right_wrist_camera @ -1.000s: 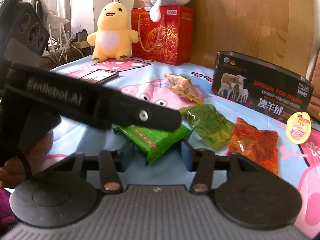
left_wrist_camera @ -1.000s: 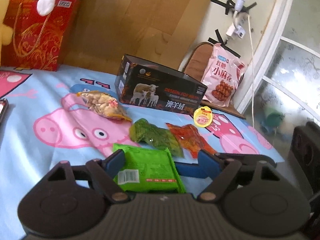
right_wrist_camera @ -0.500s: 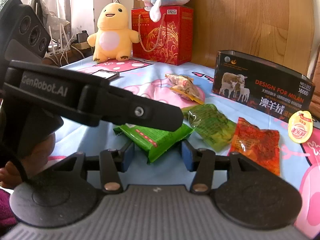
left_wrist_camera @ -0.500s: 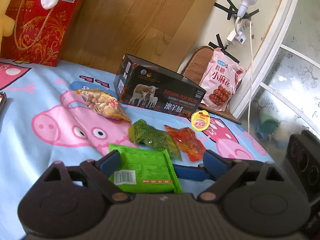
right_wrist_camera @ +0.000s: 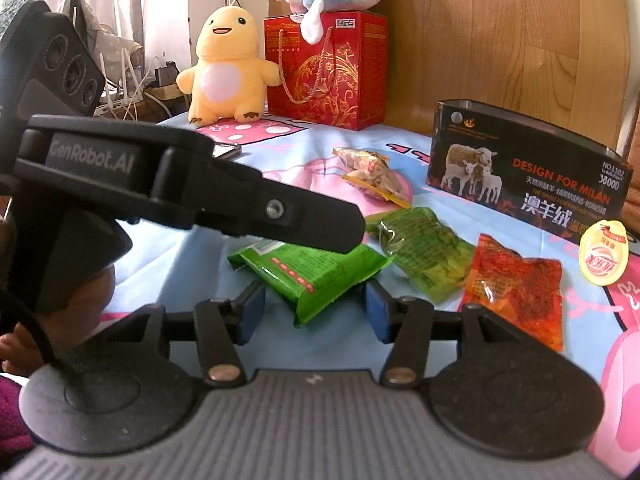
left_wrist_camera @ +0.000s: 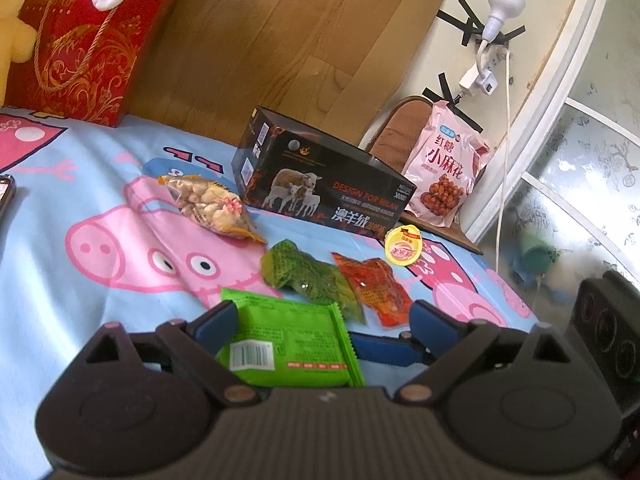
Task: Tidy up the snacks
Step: 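Reach the left tool to the large green packet and close on it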
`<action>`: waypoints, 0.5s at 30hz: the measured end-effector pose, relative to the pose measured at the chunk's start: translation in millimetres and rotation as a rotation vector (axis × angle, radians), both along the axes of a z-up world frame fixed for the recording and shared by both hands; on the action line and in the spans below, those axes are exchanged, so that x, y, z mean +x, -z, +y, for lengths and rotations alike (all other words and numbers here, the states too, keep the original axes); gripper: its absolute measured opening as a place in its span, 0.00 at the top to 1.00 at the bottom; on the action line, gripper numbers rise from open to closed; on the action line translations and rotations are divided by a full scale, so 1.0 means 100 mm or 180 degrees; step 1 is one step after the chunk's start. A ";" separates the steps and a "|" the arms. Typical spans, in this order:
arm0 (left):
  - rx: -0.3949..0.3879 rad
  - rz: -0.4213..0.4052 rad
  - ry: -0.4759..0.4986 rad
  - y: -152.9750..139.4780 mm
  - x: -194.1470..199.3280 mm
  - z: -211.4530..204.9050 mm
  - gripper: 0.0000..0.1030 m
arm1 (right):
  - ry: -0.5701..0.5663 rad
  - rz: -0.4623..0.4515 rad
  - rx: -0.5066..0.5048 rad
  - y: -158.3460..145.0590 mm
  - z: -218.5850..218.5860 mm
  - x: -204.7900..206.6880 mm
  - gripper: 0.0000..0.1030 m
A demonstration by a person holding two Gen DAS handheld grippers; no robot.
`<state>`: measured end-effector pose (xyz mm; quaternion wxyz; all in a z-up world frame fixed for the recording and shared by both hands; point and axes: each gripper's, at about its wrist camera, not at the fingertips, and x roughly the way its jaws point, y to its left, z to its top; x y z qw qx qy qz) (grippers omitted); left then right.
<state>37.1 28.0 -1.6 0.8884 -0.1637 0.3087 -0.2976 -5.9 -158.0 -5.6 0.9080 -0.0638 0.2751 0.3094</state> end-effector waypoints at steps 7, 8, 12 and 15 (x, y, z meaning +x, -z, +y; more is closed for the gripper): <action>-0.0007 0.0006 -0.0005 0.00 0.01 0.01 0.07 | -0.0003 0.0005 0.0002 0.00 0.00 0.00 0.43; -0.0008 0.0008 -0.0005 0.00 0.01 0.01 0.07 | -0.0003 0.0006 0.0002 0.00 0.00 0.00 0.43; -0.0020 0.0016 -0.0022 0.01 0.01 0.01 0.07 | -0.0003 0.0006 0.0001 0.00 0.00 0.00 0.43; -0.0025 0.0025 -0.0031 0.01 0.01 0.02 0.07 | -0.0002 0.0007 0.0002 0.00 0.00 0.00 0.43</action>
